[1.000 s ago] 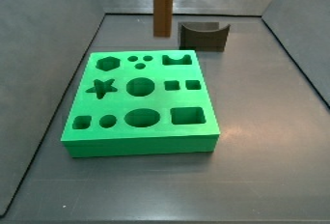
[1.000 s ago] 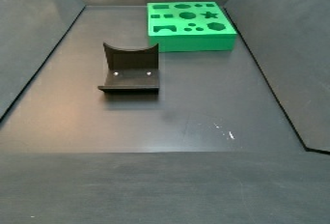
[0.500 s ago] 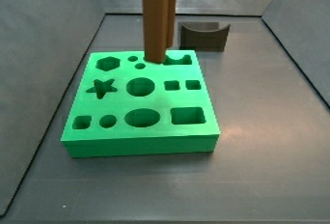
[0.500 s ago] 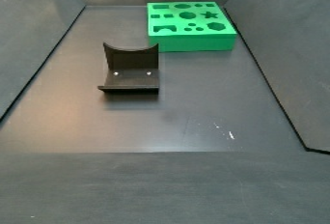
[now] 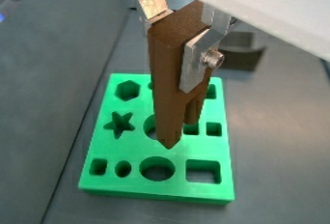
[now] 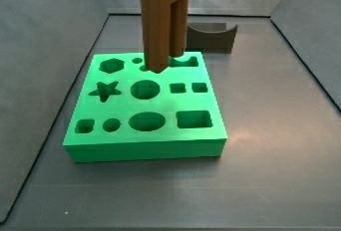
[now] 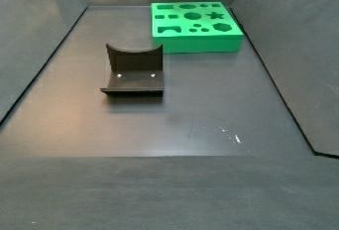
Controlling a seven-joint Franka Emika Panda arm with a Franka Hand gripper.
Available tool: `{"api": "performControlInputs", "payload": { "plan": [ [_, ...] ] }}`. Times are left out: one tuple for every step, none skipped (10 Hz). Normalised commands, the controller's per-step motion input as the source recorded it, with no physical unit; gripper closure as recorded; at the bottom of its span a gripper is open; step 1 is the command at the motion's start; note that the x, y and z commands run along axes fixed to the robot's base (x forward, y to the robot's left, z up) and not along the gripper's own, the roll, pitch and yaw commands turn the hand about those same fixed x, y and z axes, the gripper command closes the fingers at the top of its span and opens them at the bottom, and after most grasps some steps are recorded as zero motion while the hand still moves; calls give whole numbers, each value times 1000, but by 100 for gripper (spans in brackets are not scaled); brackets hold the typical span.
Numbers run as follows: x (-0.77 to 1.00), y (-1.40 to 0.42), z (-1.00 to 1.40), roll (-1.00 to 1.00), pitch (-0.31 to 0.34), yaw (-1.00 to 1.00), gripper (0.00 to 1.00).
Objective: Insert the square-circle object.
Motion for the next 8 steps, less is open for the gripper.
{"api": "performControlInputs", "payload": {
  "plan": [
    [0,-206,0,61,9,-914,100],
    [0,-234,0,63,10,-883,100],
    [0,-186,0,79,19,-929,100],
    [-31,-111,0,114,31,-969,100],
    [-83,-31,0,140,34,-1000,100],
    [-83,-29,0,139,36,-1000,100],
    [-71,0,-97,103,19,-1000,100],
    [-200,-26,-380,33,0,-911,100]
  ]
}}
